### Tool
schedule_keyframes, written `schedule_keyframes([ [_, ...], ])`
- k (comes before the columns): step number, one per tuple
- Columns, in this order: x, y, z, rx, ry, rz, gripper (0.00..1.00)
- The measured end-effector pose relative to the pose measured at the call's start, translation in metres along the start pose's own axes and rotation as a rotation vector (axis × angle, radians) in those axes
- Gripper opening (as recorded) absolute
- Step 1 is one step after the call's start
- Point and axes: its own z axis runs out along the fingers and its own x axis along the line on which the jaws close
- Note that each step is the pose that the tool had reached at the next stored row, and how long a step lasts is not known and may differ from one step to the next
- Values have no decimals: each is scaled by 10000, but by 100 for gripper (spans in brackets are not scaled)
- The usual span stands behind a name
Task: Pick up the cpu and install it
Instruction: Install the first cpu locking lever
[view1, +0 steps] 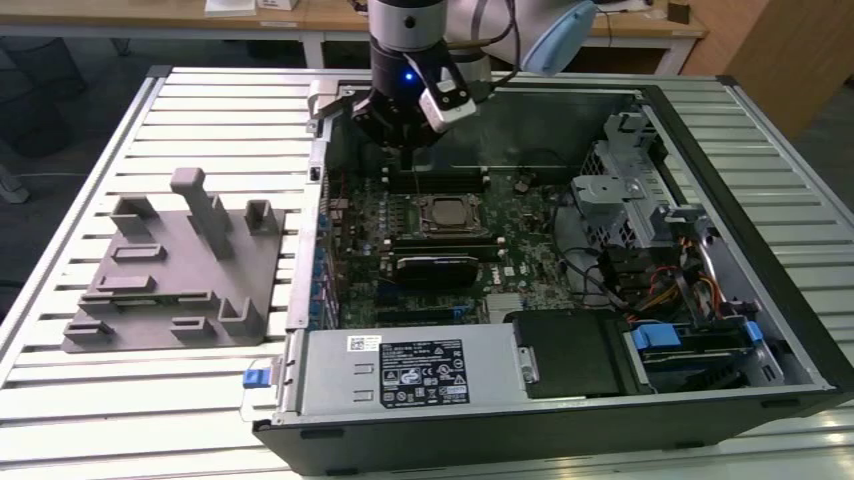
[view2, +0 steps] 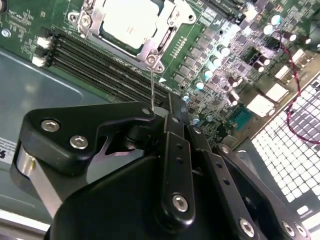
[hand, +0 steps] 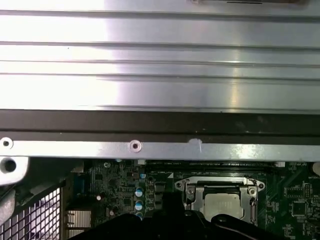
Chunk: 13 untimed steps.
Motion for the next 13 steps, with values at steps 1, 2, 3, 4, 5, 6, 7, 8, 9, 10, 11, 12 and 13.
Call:
schedule_keyframes([
  [1, -13, 5, 2, -1, 1, -10, 11],
  [2, -30, 6, 2, -2, 1, -14, 11],
  [3, -53, 6, 2, -5, 1, -19, 11],
  [4, -80, 6, 3, -7, 1, -24, 11],
  [5, -109, 6, 3, -10, 1, -27, 11],
  [6, -130, 6, 4, -11, 1, -30, 11],
  [7, -134, 6, 5, -10, 1, -30, 11],
  [8, -134, 6, 5, -10, 2, -29, 11],
  [9, -134, 6, 6, -9, 2, -29, 11],
  [10, -135, 6, 8, -11, 1, -29, 11],
  [11, -136, 6, 8, -11, 1, -29, 11],
  [12, -140, 6, 10, -12, 0, -31, 11],
  [13, -147, 6, 12, -13, 0, -31, 11],
])
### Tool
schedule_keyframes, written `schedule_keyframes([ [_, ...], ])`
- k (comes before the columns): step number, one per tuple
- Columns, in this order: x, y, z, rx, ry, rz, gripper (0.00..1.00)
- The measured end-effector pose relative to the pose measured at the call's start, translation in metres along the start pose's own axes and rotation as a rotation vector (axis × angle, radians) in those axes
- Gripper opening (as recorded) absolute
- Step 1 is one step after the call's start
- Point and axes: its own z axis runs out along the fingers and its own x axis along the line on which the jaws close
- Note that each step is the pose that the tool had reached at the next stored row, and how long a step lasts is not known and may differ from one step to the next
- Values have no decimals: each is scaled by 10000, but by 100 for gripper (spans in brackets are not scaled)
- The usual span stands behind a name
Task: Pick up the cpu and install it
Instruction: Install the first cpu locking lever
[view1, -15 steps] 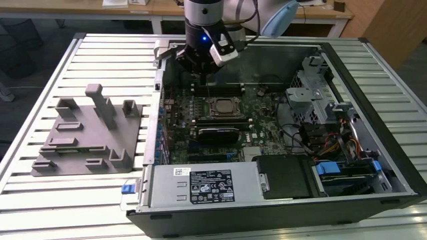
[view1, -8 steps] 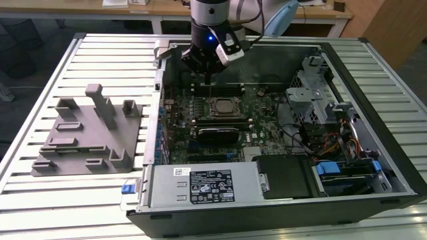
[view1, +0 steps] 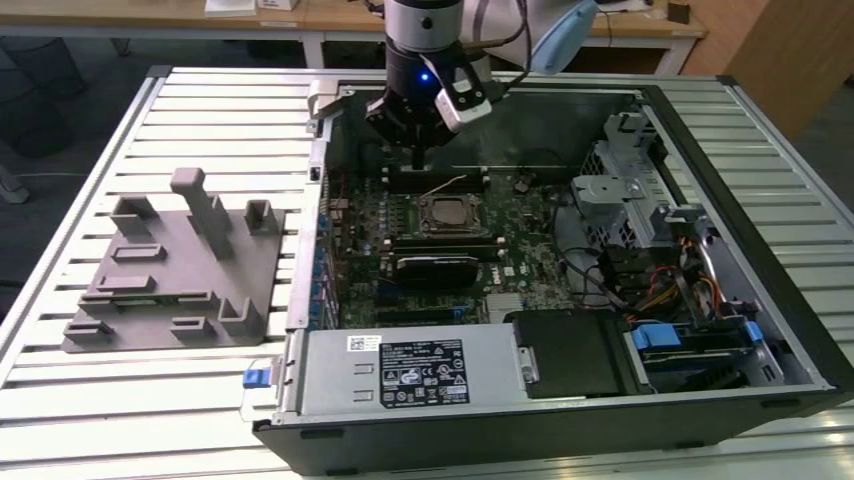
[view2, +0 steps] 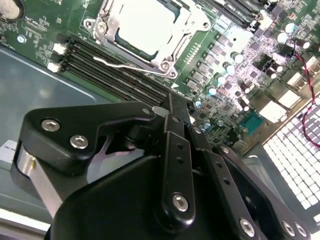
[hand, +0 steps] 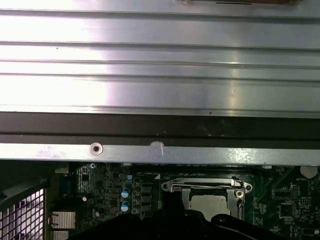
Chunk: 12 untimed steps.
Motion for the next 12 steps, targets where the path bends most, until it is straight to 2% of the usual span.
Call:
schedule_keyframes([
  [8, -68, -1, 5, 2, 1, -4, 11],
  [12, -169, -1, 9, 0, 4, -17, 11],
])
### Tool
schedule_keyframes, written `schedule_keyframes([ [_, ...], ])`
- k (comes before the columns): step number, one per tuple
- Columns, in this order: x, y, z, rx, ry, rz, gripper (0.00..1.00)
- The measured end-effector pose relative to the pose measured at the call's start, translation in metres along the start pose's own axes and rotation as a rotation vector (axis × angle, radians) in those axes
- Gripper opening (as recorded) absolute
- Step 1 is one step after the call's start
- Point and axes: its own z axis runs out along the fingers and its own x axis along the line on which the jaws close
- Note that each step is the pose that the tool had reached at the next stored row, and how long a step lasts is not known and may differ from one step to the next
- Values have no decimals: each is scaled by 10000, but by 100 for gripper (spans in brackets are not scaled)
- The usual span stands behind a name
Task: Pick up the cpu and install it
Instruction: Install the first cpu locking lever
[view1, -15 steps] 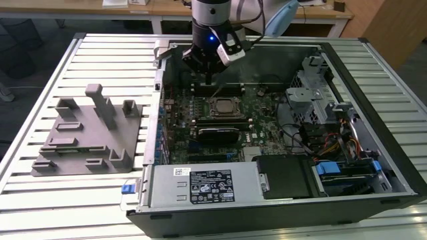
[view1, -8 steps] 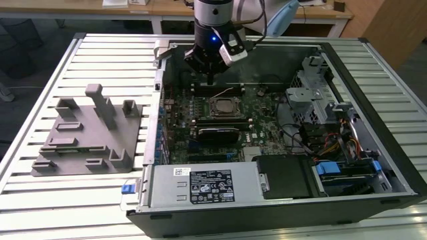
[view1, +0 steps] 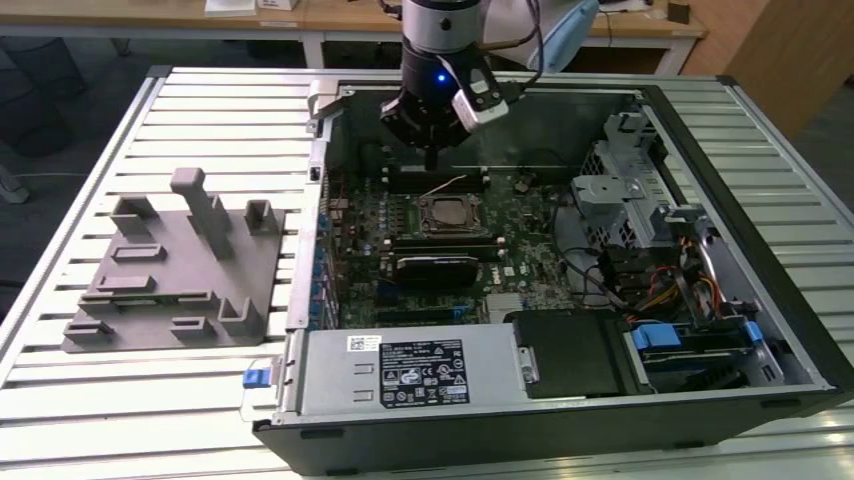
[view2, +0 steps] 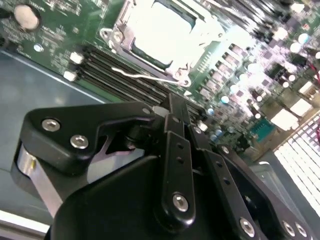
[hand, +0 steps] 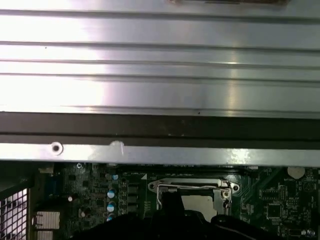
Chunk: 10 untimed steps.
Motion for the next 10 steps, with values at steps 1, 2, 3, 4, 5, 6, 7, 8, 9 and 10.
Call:
schedule_keyframes([
  [1, -25, 0, 1, 0, 0, 0, 11],
  [2, -44, -1, 1, 2, 0, -1, 11],
  [3, -54, -1, 2, 1, 1, -2, 11],
  [4, -57, -1, 3, 0, 0, -3, 11],
  [5, -56, -1, 3, -5, 0, -10, 11],
  [6, -57, -1, 4, -54, 0, -39, 11],
  [7, -58, -1, 6, -139, 1, -70, 11],
  [8, -60, -1, 8, -201, 1, -87, 11],
  [9, -72, -1, 14, -224, -1, -93, 11],
  [10, -88, -1, 22, -233, -2, -93, 11],
])
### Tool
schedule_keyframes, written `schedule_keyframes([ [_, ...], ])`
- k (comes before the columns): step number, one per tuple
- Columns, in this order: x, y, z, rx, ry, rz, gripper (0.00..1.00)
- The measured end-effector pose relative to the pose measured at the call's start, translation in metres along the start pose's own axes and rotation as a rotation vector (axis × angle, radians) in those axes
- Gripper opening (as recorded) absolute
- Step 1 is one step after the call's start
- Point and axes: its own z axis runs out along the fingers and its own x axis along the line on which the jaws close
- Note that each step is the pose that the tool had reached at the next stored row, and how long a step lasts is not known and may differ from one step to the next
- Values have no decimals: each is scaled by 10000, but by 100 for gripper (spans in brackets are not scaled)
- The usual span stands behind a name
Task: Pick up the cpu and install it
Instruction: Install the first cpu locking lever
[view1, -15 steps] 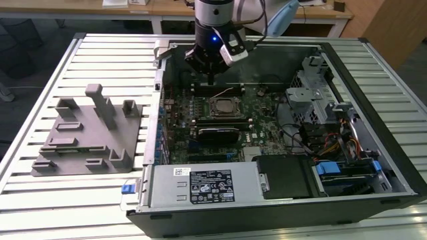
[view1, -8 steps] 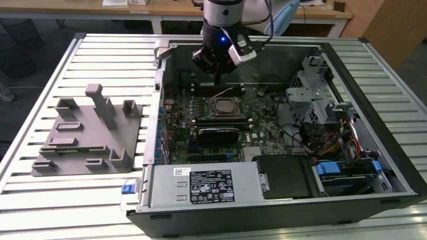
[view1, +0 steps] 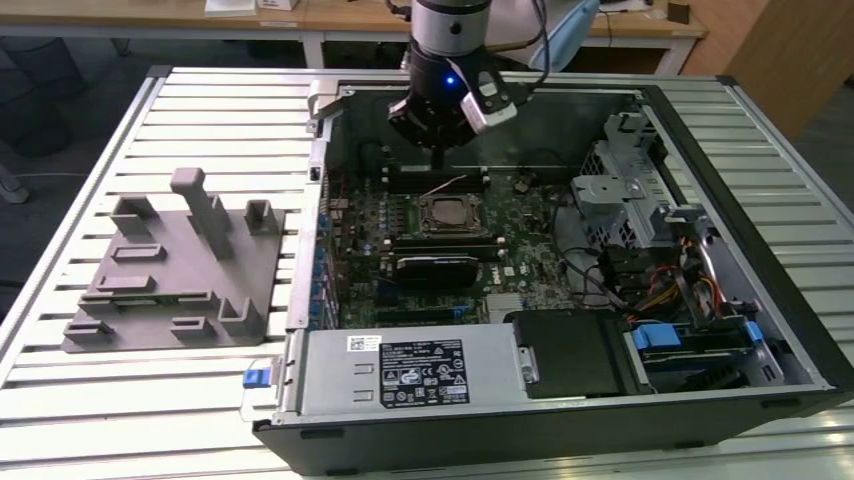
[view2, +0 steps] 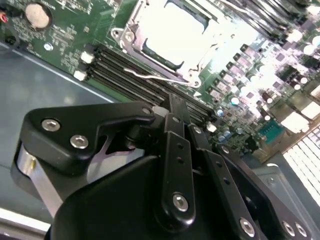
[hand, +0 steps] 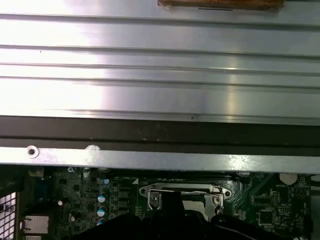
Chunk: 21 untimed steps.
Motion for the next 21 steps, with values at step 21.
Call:
schedule_keyframes([
  [21, -152, -22, 229, -34, 0, 17, 11],
])
